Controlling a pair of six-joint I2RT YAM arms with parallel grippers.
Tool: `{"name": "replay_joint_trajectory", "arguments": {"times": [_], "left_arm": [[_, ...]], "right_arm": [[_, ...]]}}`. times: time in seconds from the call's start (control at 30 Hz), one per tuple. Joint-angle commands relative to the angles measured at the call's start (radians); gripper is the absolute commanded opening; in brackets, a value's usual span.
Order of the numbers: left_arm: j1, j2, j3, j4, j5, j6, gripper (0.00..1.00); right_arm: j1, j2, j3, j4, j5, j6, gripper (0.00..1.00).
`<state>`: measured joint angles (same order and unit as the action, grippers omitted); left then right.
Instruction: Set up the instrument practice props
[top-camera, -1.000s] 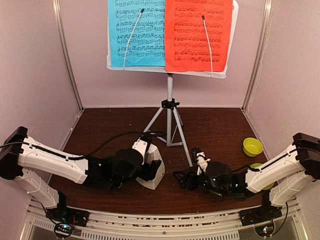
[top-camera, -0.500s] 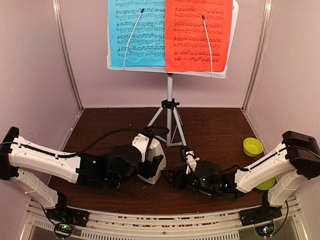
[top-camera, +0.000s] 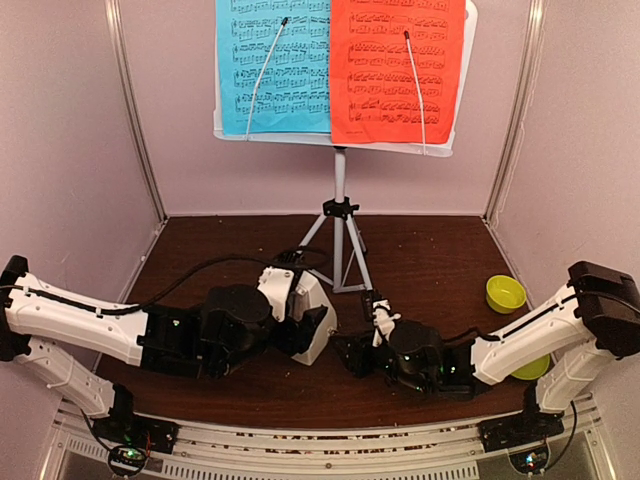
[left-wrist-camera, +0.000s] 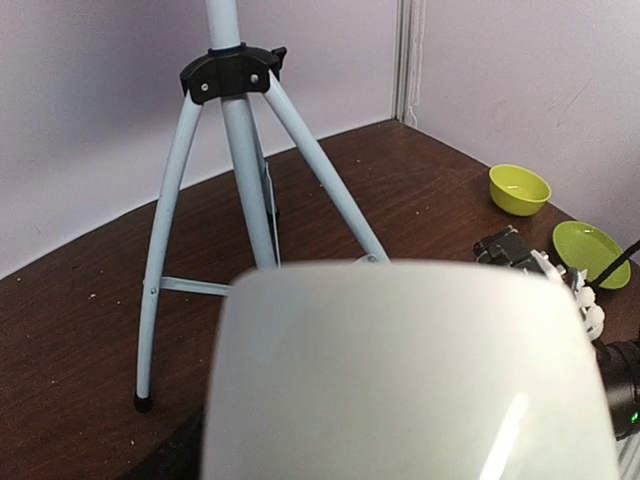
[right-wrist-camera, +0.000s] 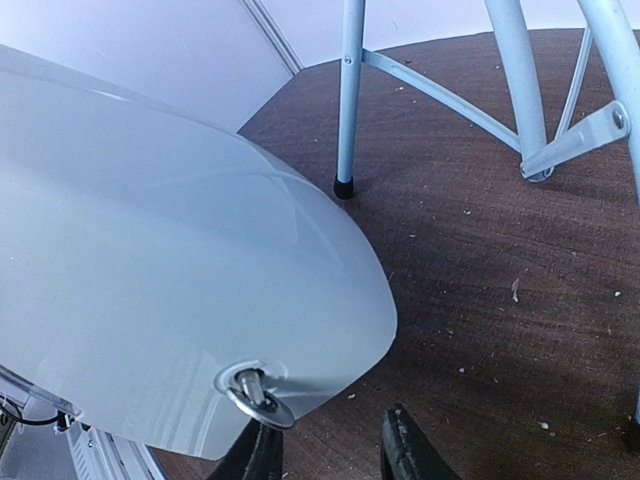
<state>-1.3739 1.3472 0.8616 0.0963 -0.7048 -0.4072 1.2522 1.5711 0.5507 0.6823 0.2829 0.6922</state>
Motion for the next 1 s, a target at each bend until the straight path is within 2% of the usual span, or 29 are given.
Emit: {"name": "replay_joint_trajectory", "arguments": {"times": [0.0,0.17,0.27,0.63,0.77,0.97], "left_arm": [[-0.007,-0.040,0.014,0.155,0.011,0.025,0.19],[-0.008,-0.037,0.011,0.166,0.024,0.032,0.19],[-0.008,-0.041,0.006,0.176,0.030,0.048,0.19],[-0.008,-0.050,0.001,0.183,0.092,0.113,0.18],[-0.008,-0.036,0.012,0.171,0.100,0.118,0.17],[-0.008,-0.024,0.018,0.163,0.113,0.119,0.16]], "right_arm": [[0.001,-0.042,0.018,-0.024,0.028,-0.044,0.36],[0.001,-0.049,0.029,-0.039,0.005,-0.085,0.45],[0.001,-0.056,0.031,-0.043,-0.007,-0.112,0.45],[0.003,-0.091,0.068,-0.141,0.005,-0.205,0.31],[0.003,-0.097,0.083,-0.177,0.006,-0.226,0.29],[0.003,-0.111,0.093,-0.196,0.001,-0.241,0.11]]}}
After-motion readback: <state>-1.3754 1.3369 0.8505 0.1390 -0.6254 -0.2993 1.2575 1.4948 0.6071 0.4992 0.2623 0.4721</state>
